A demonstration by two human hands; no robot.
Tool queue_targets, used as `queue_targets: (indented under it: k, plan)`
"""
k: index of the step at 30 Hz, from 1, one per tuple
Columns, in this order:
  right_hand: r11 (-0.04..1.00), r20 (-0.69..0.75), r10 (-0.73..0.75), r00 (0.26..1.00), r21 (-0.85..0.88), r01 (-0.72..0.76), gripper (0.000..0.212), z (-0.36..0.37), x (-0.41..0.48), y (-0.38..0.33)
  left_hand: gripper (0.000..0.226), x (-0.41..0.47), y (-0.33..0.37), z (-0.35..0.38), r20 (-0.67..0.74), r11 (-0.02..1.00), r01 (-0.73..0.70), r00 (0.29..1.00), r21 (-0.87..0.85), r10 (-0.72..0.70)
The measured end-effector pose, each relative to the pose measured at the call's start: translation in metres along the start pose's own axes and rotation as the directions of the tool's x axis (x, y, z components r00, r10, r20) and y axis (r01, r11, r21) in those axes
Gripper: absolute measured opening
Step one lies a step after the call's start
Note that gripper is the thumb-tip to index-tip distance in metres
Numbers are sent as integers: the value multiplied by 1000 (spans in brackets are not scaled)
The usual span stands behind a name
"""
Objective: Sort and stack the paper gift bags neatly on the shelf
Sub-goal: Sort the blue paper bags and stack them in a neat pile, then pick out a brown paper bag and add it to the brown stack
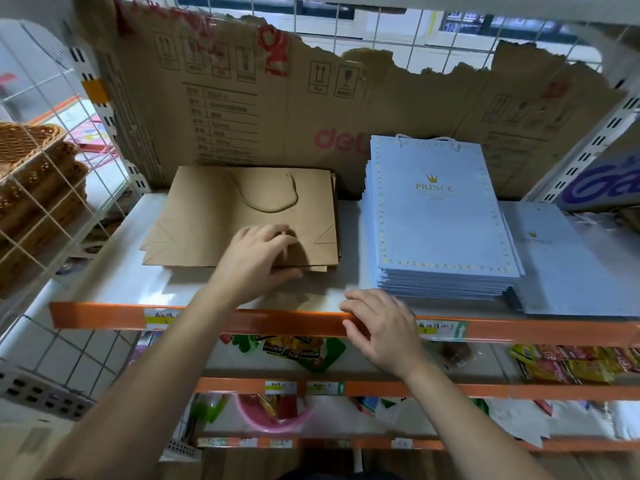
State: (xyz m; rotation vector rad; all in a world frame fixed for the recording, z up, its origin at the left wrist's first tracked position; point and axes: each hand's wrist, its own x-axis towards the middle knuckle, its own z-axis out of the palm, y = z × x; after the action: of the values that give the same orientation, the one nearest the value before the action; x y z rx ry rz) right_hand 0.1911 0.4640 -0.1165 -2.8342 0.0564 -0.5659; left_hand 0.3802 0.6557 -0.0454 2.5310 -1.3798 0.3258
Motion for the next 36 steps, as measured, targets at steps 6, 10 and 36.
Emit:
queue_targets:
  k: [6,10,36]
  plan:
    - [1000,0,4,1000,-8,-4,30,-4,-1,-1,44,31,22,19,-101,1000,-13,995,0,13]
    - [1000,19,9,1000,5,-9,31,-4,0,-1,46,34,20,18,-114,1000,-3,994,8,4]
    - [998,40,22,999,63,-25,35,-12,0,-3,43,-16,-41,-20,-69,844,490,855,-218,-514]
